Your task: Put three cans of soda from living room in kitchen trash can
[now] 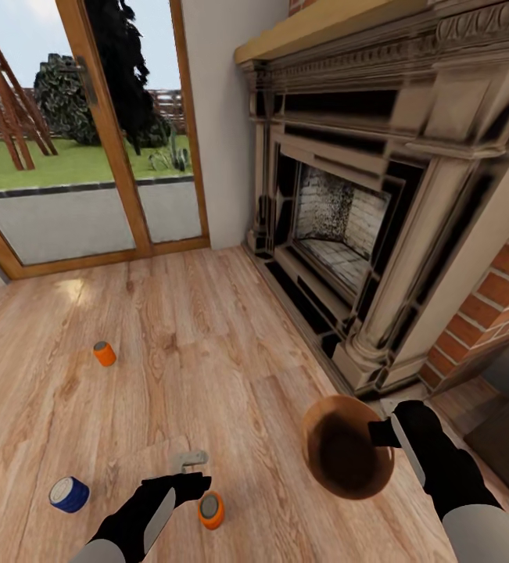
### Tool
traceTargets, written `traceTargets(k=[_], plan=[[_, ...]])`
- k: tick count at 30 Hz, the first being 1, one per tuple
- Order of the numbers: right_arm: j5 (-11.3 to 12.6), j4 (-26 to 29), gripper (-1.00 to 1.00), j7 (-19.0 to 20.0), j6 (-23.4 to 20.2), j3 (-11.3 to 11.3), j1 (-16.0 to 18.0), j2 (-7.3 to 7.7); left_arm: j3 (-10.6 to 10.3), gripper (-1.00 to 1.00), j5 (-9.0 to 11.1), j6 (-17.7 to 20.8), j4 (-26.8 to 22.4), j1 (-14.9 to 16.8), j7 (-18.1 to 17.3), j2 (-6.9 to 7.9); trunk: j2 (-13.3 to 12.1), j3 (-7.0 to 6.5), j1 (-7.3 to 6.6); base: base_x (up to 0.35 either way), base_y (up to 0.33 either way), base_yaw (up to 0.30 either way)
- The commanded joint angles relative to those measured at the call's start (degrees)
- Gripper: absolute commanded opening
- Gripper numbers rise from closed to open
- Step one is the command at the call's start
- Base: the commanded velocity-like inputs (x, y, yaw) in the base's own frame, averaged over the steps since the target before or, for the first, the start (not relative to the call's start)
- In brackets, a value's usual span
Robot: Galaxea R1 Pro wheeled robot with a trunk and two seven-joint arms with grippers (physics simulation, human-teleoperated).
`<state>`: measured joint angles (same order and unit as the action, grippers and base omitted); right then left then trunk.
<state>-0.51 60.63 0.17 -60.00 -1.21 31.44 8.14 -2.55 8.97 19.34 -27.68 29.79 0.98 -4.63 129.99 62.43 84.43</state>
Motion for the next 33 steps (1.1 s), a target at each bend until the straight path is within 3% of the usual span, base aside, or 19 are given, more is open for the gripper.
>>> traceTargets(k=[1, 15, 24, 33], plan=[[0.76, 0.02, -1.00, 0.22, 0.00, -0.02, 0.03, 0.02, 0.00, 1.00, 0.00, 0.00, 0.00, 0.00, 0.02, -0.01, 0.42, 0.18, 0.22, 0.000, 0.000, 0.000], [0.72, 0.41, -1.00, 0.25, 0.00, -0.07, 0.03, 0.22, 0.00, 1.00, 0.06, -0.13, -0.33, 0.00, 2.18, -0.11, 6.03, 2.69, 3.29, 0.000, 0.000, 0.000], [0.63, 3.10, -1.00, 0.27, 0.00, -0.59, 0.23, 0.44, 0.00, 1.00, 0.08, -0.48, -0.36, 0.00, 2.58, -0.12, 6.03, 2.69, 3.29, 0.000, 0.000, 0.000], [1.21, 3.73, -1.00, 0.42, 0.00, -2.19, 3.83, 1.98, 0.02, 1.00, 0.10, -0.61, -0.29, 0.00, 2.62, -0.12, 6.03, 2.69, 3.29, 0.000, 0.000, 0.000]])
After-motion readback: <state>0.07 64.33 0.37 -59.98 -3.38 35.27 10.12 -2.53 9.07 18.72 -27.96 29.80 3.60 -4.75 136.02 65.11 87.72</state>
